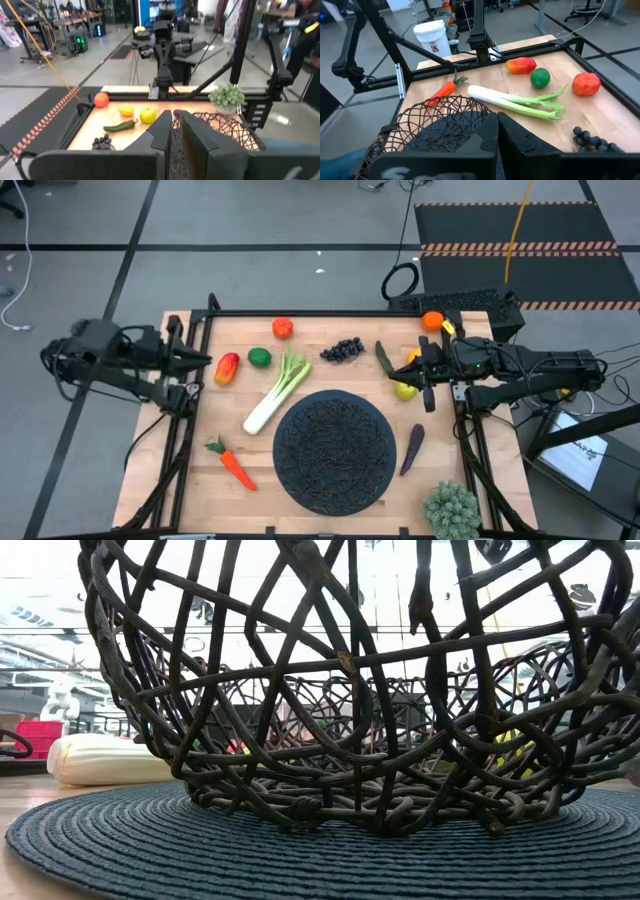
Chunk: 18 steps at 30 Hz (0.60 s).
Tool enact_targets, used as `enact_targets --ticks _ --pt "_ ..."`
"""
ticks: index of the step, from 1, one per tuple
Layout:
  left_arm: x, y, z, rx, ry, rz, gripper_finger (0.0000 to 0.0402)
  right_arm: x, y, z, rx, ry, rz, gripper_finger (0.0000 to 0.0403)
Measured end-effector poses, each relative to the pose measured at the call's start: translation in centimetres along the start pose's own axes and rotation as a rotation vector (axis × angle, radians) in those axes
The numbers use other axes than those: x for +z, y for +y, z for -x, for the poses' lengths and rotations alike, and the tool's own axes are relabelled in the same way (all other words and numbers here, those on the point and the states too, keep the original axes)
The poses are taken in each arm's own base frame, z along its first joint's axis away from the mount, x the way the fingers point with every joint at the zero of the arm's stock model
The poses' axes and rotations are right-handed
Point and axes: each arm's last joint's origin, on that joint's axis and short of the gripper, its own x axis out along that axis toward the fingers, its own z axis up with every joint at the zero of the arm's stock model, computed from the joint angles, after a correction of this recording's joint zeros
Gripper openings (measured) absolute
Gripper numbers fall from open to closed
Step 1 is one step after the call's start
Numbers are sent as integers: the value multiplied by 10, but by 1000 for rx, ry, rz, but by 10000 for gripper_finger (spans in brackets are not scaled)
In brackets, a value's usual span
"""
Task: Build produce basket
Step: Put the green celery into the black mesh basket
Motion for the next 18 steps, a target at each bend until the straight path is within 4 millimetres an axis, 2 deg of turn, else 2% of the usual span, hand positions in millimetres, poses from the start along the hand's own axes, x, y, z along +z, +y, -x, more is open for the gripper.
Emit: enact_targets --ticks 3,8,12,18 --pt "1 -5 -22 1 64 -19 42 0 0 0 0 0 -32 0" --pt "-12 -13 -60 7 198 -21 42 0 0 0 0 4 -37 0" --pt "-31 -17 -89 50 307 16 42 -3 -1 -2 1 3 -38 0" --pt "-62 -21 -115 122 380 52 42 -23 -5 -17 3 -1 -92 0"
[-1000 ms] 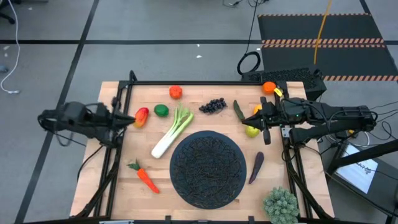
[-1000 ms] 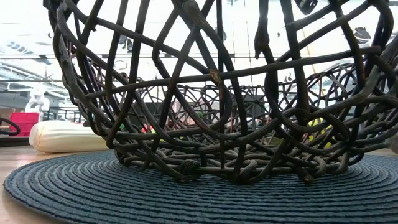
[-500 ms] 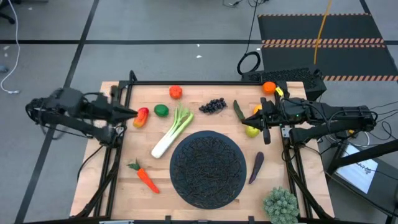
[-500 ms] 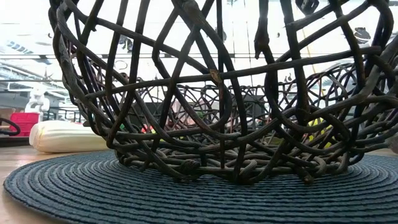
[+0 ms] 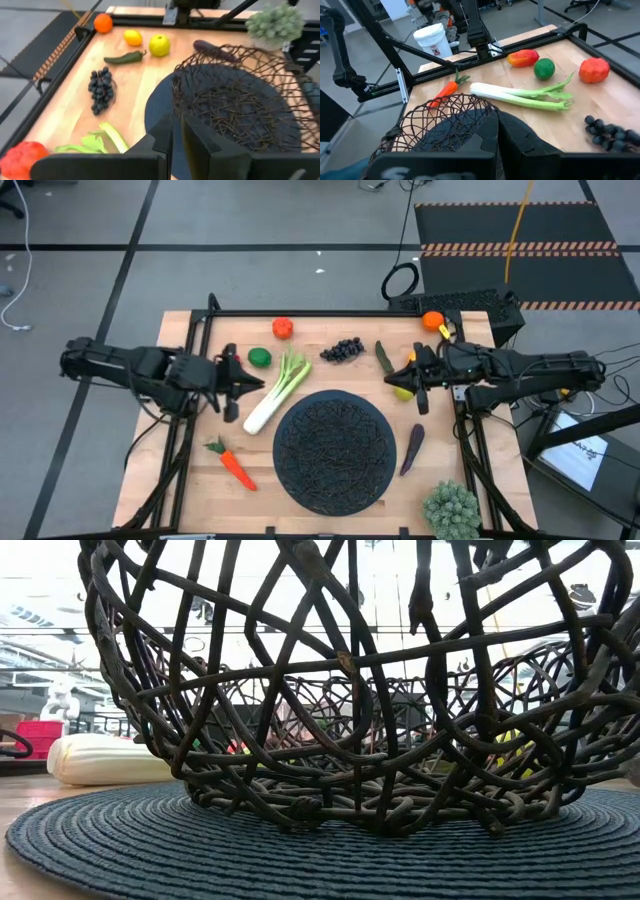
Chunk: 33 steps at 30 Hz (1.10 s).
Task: Build produce basket
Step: Put the green celery into the black mesh basket
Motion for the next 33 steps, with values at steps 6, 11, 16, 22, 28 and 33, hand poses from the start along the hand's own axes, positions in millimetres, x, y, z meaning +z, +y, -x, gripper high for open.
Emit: enact_targets --ticks 6,11,16,22,28,33 --pt "-14 -2 -21 9 -68 -9 42 -22 -10 -12 -113 14 -13 0" --pt "-10 9 -25 95 -122 -9 42 -16 -12 -22 -205 17 26 3" --pt "-8 25 -27 177 -119 35 42 12 -13 -49 -245 91 65 28" --pt "-13 32 -34 216 -71 57 42 39 -26 -92 -249 222 106 67" --pt "-20 32 -39 224 12 50 42 51 -41 -108 -309 282 101 91" --pt "-31 36 -55 234 146 93 49 52 -47 -115 -293 279 88 98"
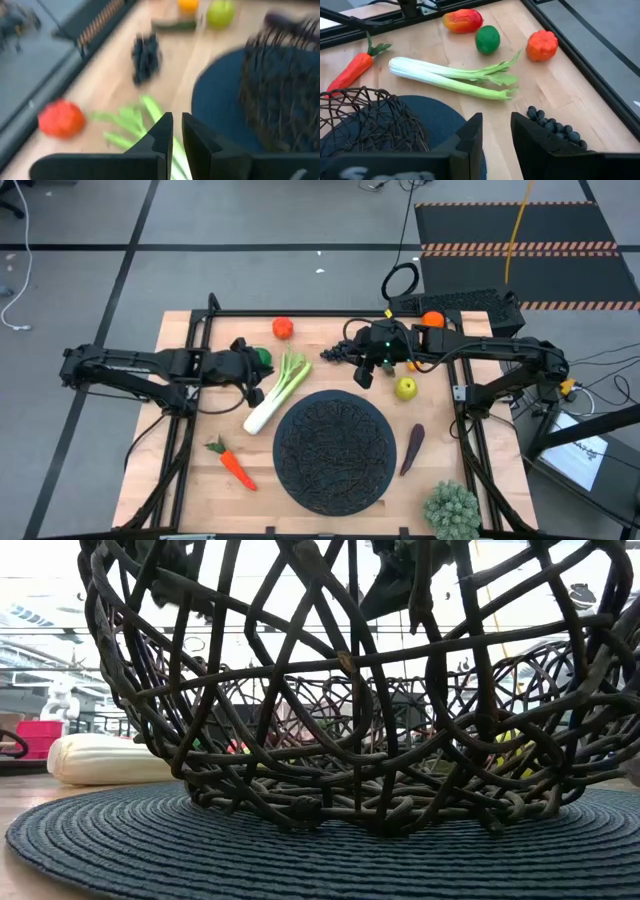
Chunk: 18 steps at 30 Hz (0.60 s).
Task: Build produce basket
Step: Put the green celery into the black mesh basket
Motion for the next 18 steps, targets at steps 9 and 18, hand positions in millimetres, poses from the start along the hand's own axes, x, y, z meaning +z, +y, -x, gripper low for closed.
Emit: enact_targets --ticks 9,18 --pt "-12 10 -55 92 229 132 183 0 3 -1 26 -3 5 98" --pt "-31 20 -107 89 430 214 266 -4 14 0 53 21 25 98"
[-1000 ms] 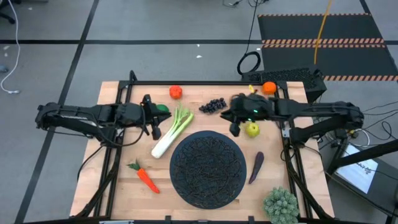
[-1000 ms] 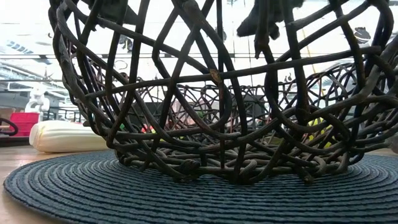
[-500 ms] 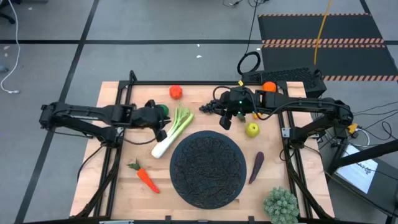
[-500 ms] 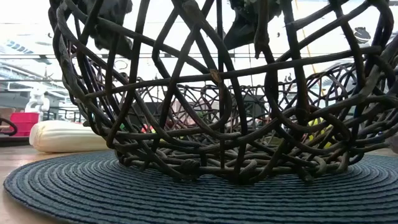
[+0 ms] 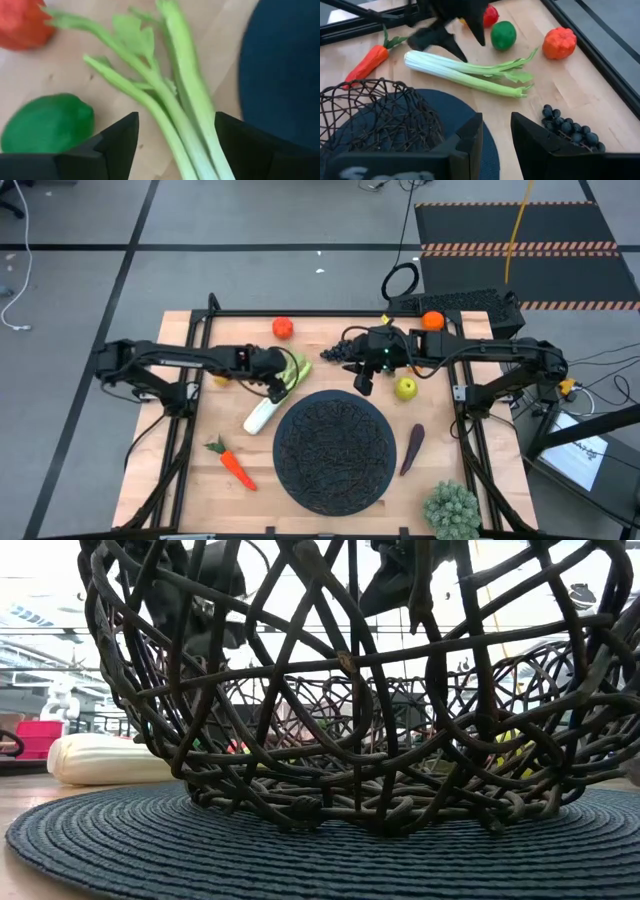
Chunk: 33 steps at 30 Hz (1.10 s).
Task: Build produce basket
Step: Put the green celery into the black mesh basket
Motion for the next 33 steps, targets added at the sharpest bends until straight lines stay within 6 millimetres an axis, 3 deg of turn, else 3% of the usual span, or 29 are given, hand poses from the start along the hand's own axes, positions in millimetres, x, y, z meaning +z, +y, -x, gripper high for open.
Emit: enact_targets --ticks 10,19,28,33 --pt "9 11 -49 -17 57 69 233 0 1 0 0 0 5 98" --pt "13 21 -66 0 55 43 153 0 0 0 -1 -1 13 98" --pt "20 21 -57 -36 -6 19 23 -3 6 -1 13 8 -8 98" --pt "25 22 -36 -56 -80 21 17 -15 22 -4 54 34 -7 98"
